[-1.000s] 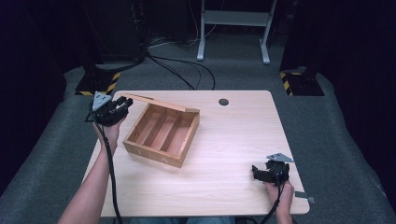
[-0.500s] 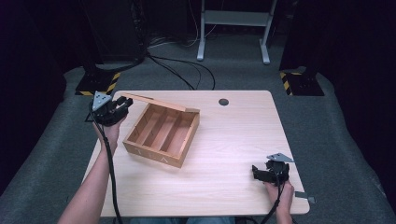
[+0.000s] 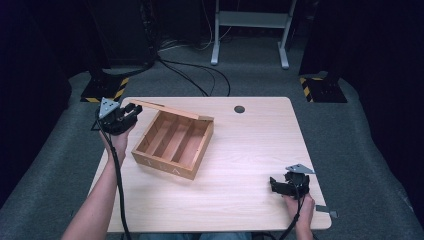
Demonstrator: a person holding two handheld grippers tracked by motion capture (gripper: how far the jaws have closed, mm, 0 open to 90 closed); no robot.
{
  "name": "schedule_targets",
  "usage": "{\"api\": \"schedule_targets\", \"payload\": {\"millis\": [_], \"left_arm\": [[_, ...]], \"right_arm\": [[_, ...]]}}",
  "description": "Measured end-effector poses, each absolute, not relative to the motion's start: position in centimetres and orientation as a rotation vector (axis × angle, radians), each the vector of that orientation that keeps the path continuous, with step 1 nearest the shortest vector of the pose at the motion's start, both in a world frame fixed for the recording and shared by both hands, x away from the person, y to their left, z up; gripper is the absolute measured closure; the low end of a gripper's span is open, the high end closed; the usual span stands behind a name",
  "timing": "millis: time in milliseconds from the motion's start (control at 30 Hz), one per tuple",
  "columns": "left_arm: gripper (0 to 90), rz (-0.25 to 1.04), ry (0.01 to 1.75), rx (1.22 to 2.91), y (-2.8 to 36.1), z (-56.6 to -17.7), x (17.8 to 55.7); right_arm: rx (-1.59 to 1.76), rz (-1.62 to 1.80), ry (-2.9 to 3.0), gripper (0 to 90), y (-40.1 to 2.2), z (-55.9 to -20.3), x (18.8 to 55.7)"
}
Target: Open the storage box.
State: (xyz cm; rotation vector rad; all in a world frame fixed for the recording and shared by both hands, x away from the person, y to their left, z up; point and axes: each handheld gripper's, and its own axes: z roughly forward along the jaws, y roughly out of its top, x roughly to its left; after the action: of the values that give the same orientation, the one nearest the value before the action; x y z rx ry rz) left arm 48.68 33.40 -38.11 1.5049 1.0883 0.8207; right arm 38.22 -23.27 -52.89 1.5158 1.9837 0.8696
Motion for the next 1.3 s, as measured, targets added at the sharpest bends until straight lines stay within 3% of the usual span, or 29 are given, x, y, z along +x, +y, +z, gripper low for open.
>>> {"api": "schedule_targets", "payload": {"millis": [1300], "left_arm": [[65.9, 0.827, 1.086, 1.508, 33.38, -38.18, 48.58]], "right_arm": [[1.515, 0.871, 1.987, 10.4, -23.27, -52.88, 38.21]]}}
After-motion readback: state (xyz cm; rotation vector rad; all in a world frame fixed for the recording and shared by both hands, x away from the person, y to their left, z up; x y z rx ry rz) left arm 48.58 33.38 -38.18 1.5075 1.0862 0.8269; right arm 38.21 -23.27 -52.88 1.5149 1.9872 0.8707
